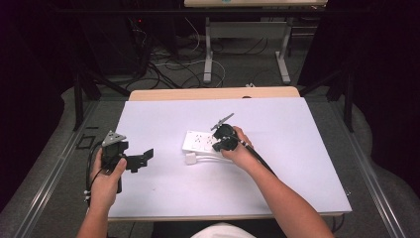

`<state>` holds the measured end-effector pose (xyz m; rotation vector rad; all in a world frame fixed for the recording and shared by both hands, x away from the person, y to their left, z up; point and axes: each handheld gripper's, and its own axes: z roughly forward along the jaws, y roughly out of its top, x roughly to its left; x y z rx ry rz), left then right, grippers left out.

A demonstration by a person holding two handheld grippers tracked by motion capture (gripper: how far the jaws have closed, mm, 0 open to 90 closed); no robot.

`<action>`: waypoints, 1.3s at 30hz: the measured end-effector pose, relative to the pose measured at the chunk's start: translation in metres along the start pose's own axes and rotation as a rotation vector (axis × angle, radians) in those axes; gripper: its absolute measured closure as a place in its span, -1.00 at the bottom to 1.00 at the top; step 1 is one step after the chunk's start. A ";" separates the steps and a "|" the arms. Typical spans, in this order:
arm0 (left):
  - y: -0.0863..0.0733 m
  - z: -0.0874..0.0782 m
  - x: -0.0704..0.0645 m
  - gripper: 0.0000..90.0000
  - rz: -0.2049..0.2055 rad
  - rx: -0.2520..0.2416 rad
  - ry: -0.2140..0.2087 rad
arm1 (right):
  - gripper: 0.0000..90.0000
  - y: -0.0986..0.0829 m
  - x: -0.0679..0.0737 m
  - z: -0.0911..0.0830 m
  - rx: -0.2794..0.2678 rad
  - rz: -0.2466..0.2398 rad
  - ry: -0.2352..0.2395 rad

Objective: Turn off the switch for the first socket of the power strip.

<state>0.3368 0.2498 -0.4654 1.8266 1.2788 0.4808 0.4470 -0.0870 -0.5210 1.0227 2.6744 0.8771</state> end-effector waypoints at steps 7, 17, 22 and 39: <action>0.000 0.000 0.000 -0.99 -0.004 -0.002 0.001 | 1.00 -0.001 0.000 0.000 -0.005 0.001 -0.006; 0.000 -0.001 0.000 -0.99 -0.003 0.000 0.000 | 1.00 -0.001 0.001 0.001 -0.015 -0.003 0.006; 0.001 -0.001 0.002 -0.99 0.000 -0.002 -0.001 | 1.00 -0.001 -0.001 0.000 -0.013 -0.012 0.014; 0.000 0.001 0.005 -0.99 -0.007 0.008 0.005 | 0.94 -0.004 0.006 -0.017 -0.041 -0.004 0.026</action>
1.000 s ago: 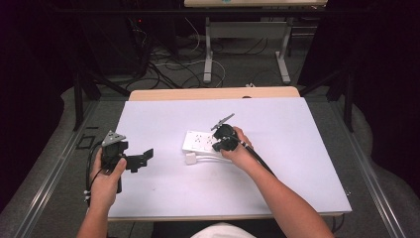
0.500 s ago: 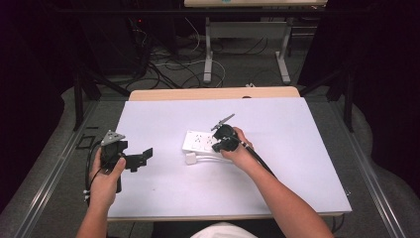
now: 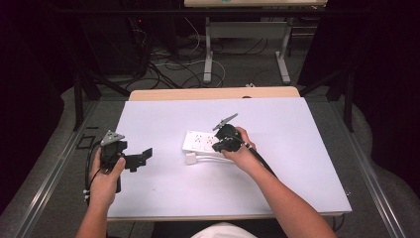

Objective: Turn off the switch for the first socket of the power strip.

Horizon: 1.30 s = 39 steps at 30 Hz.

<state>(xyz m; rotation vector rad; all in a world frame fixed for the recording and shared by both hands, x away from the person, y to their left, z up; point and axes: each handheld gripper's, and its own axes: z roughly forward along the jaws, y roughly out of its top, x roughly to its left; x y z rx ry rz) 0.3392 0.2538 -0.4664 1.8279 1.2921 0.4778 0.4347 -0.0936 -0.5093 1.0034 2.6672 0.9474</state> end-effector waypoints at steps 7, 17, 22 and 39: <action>0.001 -0.001 -0.001 -0.99 0.004 -0.004 0.002 | 0.89 -0.006 -0.002 -0.009 -0.016 0.005 -0.014; 0.001 0.001 -0.003 -0.99 0.004 -0.011 -0.008 | 0.75 -0.011 -0.004 -0.025 -0.035 0.027 0.013; 0.003 0.002 -0.003 -0.99 0.006 -0.006 -0.009 | 0.66 -0.013 -0.005 -0.027 -0.034 0.017 0.025; 0.002 0.006 -0.003 -0.99 0.006 -0.004 -0.012 | 0.15 -0.018 -0.003 -0.037 -0.072 -0.004 0.002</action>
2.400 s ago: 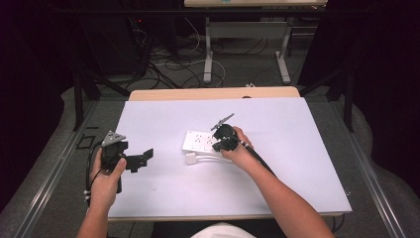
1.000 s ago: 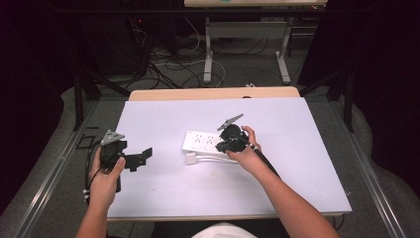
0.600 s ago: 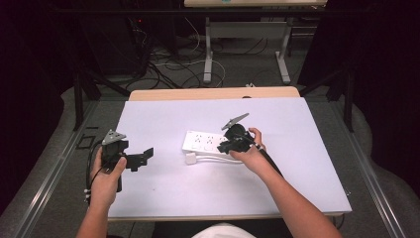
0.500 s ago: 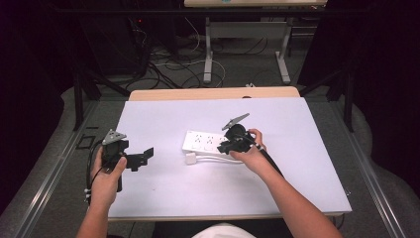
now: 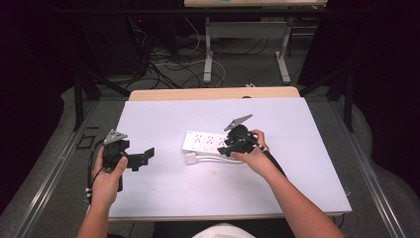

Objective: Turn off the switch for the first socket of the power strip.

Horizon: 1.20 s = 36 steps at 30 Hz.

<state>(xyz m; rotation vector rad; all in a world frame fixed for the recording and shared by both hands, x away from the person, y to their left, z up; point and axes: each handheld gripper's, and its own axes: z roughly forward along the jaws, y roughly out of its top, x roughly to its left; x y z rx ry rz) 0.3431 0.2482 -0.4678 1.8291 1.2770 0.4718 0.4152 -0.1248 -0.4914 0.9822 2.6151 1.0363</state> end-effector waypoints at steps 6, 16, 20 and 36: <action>0.000 0.000 0.000 -0.99 0.008 0.011 -0.002 | -0.03 -0.003 0.002 -0.005 -0.036 -0.010 -0.010; 0.000 0.000 -0.001 -0.99 0.003 0.012 -0.003 | -0.22 -0.005 0.007 -0.017 -0.056 -0.041 -0.006; -0.001 0.000 -0.001 -0.99 0.006 0.003 -0.001 | -0.37 -0.006 0.010 -0.023 -0.076 -0.042 -0.021; -0.001 0.000 -0.002 -0.99 -0.004 0.002 -0.002 | -0.66 -0.015 0.016 -0.062 -0.166 -0.025 -0.062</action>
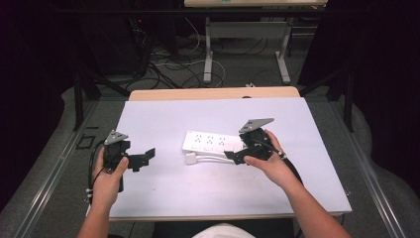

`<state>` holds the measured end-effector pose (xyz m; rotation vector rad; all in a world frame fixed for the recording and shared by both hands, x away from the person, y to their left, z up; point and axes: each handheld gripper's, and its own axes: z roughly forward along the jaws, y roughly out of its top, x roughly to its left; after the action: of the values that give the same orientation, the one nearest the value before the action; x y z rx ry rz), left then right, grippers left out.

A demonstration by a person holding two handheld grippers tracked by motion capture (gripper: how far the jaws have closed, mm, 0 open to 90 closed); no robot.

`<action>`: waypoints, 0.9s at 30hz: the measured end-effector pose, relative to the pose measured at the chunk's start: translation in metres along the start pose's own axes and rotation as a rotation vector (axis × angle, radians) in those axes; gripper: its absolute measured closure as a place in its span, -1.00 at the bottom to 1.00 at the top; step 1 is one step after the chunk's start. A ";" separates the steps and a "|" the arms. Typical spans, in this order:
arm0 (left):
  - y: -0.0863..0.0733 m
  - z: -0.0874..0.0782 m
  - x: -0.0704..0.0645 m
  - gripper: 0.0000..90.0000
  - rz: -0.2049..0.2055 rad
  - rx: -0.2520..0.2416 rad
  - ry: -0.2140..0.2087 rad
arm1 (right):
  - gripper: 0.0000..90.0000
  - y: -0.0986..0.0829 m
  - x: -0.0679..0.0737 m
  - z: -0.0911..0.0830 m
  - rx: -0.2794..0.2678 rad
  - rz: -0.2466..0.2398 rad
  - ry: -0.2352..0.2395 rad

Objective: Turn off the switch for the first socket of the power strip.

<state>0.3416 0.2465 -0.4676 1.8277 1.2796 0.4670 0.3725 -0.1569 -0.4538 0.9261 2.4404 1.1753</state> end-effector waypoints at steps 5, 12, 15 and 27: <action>0.000 -0.002 0.001 -0.99 0.005 0.001 0.001 | -0.83 -0.005 -0.007 -0.020 -0.043 0.038 -0.033; 0.001 -0.004 0.000 -0.99 -0.001 -0.004 -0.002 | -1.00 -0.020 -0.021 -0.042 -0.052 0.065 -0.075; 0.001 -0.004 0.000 -0.99 -0.004 -0.009 -0.001 | -1.00 -0.027 -0.027 -0.052 -0.057 0.071 -0.112; 0.002 -0.006 0.002 -0.99 -0.011 -0.023 0.003 | -1.00 -0.062 -0.058 -0.096 -0.096 0.171 -0.247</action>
<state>0.3389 0.2505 -0.4629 1.8002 1.2803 0.4767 0.3420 -0.2812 -0.4429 1.1924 2.1275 1.1446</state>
